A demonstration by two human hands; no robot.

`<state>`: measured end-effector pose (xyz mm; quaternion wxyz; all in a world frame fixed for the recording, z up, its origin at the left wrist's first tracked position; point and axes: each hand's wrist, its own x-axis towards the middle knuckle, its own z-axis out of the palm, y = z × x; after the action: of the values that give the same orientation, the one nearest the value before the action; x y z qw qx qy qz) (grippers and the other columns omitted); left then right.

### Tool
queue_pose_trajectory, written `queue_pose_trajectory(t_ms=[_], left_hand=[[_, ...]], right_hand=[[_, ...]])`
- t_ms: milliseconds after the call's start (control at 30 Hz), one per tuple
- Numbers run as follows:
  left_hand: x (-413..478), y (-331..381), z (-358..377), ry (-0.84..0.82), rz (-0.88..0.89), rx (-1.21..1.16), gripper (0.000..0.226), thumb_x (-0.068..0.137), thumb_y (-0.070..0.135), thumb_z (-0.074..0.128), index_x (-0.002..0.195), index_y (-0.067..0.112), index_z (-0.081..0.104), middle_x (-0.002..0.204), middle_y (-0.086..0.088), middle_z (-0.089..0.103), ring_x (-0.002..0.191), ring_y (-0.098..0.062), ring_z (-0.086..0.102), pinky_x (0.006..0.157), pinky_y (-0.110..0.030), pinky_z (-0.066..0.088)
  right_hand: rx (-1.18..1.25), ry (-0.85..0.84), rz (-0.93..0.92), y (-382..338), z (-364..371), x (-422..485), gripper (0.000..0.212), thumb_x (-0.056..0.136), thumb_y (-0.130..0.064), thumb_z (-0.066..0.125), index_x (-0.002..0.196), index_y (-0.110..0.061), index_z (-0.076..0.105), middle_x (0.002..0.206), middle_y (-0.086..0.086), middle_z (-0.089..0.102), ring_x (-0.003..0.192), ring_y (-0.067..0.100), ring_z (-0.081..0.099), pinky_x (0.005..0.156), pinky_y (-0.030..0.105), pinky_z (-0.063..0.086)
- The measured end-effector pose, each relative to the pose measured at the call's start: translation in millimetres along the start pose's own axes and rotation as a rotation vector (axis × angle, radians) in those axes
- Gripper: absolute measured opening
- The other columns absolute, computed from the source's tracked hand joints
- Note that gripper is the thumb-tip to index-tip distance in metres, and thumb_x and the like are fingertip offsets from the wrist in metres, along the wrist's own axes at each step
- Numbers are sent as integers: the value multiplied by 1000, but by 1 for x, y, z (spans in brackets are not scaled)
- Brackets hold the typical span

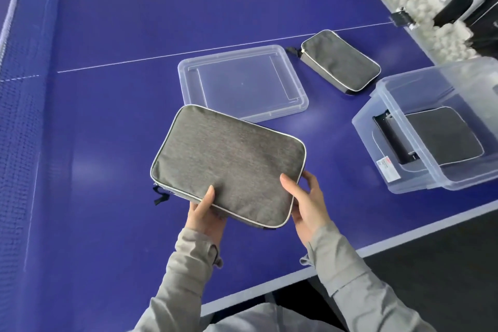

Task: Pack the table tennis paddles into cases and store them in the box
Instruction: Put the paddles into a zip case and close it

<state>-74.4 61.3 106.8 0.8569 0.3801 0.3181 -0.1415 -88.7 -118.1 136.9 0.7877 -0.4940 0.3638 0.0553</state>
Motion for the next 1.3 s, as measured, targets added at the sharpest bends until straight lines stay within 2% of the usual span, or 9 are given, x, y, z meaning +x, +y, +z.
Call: queue_pose_trajectory(t_ms=[100, 233, 367, 533, 733, 900, 967, 1133, 1300], left_hand=[[0, 5, -7, 0, -4, 96, 17, 96, 23, 41, 105, 16, 54, 91, -4, 56, 83, -19, 54, 80, -33, 44], [7, 36, -26, -11, 66, 135, 27, 94, 46, 41, 113, 28, 52, 96, 0, 60, 89, -19, 58, 77, -37, 57], [9, 53, -7, -186, 90, 499, 35, 90, 44, 51, 124, 36, 48, 111, 1, 63, 89, -15, 64, 65, -29, 57], [-16, 8, 58, -326, 70, 750, 84, 42, 34, 85, 120, 29, 56, 98, -3, 73, 88, -22, 69, 70, -36, 58], [-62, -89, 102, -306, 103, 645, 97, 18, 43, 95, 108, 29, 60, 89, -1, 75, 77, -17, 71, 61, -27, 57], [-95, -158, 143, -281, 146, 571, 103, 16, 43, 95, 111, 23, 61, 93, -2, 74, 78, -14, 71, 60, -25, 56], [-103, -171, 154, -265, 177, 581, 108, 18, 40, 95, 118, 19, 58, 101, -2, 68, 79, -10, 70, 60, -25, 57], [-108, -189, 189, -248, 263, 622, 72, 54, 5, 85, 117, 25, 58, 110, -2, 60, 77, -2, 69, 59, -25, 58], [-96, -195, 238, -257, 346, 680, 61, 71, 4, 76, 124, 25, 53, 108, 8, 60, 75, 1, 68, 60, -25, 59]], right_hand=[[30, 36, -26, -8, -22, -2, 49, 75, -20, 75, 119, -17, 54, 91, 0, 75, 79, 13, 71, 67, 28, 55], [26, 21, -77, -30, -64, -7, 54, 63, -27, 74, 114, -19, 58, 93, -2, 75, 83, 13, 71, 69, 29, 54], [-12, -29, -106, -52, -115, -14, 55, 64, -30, 72, 116, -19, 57, 97, 0, 75, 89, 18, 70, 69, 32, 54], [-58, -37, -144, -79, -180, -29, 55, 65, -33, 71, 118, -24, 58, 99, -1, 74, 92, 19, 71, 69, 36, 57], [-155, 11, -286, -114, -275, -53, 48, 65, -43, 70, 111, -40, 57, 88, -17, 72, 88, 6, 70, 67, 27, 57], [-198, -6, -361, -144, -350, -62, 52, 62, -40, 74, 112, -42, 59, 117, -3, 64, 107, 12, 63, 76, 28, 53], [-211, -33, -379, -154, -368, -62, 57, 59, -38, 79, 112, -40, 60, 121, -1, 62, 111, 15, 62, 81, 31, 52], [-227, -45, -436, -181, -399, -47, 62, 55, -39, 83, 113, -35, 63, 118, 3, 66, 112, 19, 62, 87, 35, 51], [-258, -37, -498, -225, -410, -16, 61, 58, -38, 81, 116, -34, 62, 114, -1, 69, 110, 15, 63, 89, 34, 50]])
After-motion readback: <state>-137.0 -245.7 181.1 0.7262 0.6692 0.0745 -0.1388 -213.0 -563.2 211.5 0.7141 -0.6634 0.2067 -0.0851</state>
